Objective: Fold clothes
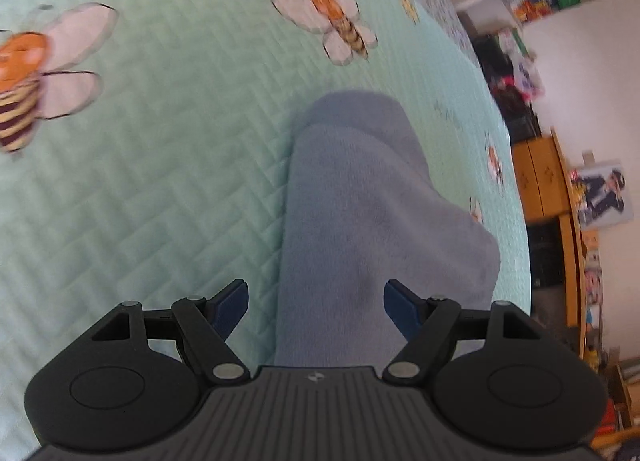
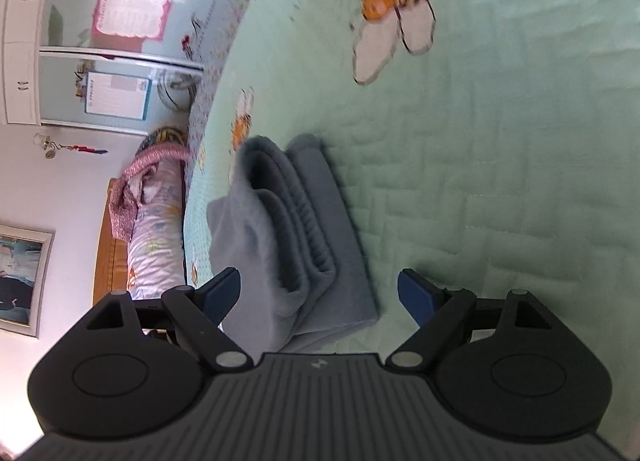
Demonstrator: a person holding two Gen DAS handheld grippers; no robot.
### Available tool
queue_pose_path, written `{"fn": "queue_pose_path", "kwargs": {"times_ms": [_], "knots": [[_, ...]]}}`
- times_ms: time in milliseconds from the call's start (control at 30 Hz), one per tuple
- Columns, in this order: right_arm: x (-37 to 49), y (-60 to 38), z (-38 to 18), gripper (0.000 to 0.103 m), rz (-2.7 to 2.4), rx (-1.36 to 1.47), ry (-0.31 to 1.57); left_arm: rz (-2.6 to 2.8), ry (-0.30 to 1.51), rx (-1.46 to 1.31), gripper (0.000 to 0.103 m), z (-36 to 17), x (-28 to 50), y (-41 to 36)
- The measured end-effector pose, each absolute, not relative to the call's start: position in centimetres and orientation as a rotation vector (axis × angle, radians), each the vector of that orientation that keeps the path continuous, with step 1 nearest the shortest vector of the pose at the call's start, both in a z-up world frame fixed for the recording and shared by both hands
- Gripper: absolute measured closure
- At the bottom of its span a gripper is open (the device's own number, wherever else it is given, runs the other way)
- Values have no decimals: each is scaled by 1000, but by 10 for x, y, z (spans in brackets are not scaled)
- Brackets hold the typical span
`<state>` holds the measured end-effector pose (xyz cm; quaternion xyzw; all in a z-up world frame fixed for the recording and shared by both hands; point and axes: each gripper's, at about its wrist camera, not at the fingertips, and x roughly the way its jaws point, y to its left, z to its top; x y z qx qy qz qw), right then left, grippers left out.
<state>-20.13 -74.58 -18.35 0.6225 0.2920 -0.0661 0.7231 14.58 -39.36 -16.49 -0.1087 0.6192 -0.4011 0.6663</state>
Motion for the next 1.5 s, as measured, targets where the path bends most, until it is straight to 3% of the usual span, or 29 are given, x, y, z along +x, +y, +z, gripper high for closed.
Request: {"fn": "queue_pose_path", "kwargs": {"times_ms": [267, 367, 433, 500, 533, 567, 600, 667, 767, 1133, 1500], "knots": [[-164, -758, -194, 17, -57, 1465, 677, -1015, 1476, -322, 12, -191, 171, -418], [-150, -756, -192, 11, -34, 1450, 704, -1057, 1484, -365, 0, -196, 174, -426], [-140, -753, -189, 9, -11, 1425, 718, -1086, 1467, -361, 0, -196, 170, -433], [-133, -750, -186, 9, 4, 1391, 737, -1095, 1444, -332, 2, -194, 165, -438], [-132, -749, -185, 10, 8, 1381, 742, -1089, 1431, -310, 9, -192, 164, -440], [-131, -747, -183, 13, 9, 1366, 746, -1082, 1418, -288, 27, -190, 162, -441], [-132, -746, -181, 18, 2, 1346, 752, -1076, 1405, -266, 37, -188, 160, -443], [-135, -746, -183, 48, -18, 1330, 761, -1071, 1402, -269, 54, -189, 162, -437], [-147, -742, -186, 55, -15, 1353, 712, -1086, 1360, -267, 59, -188, 156, -433], [-192, -724, -145, 61, -63, 1289, 556, -1131, 1256, -186, 63, -132, 124, -456], [-364, -751, -70, 61, -230, 1241, 270, -1380, 1149, -67, 63, -57, -12, -582]]}}
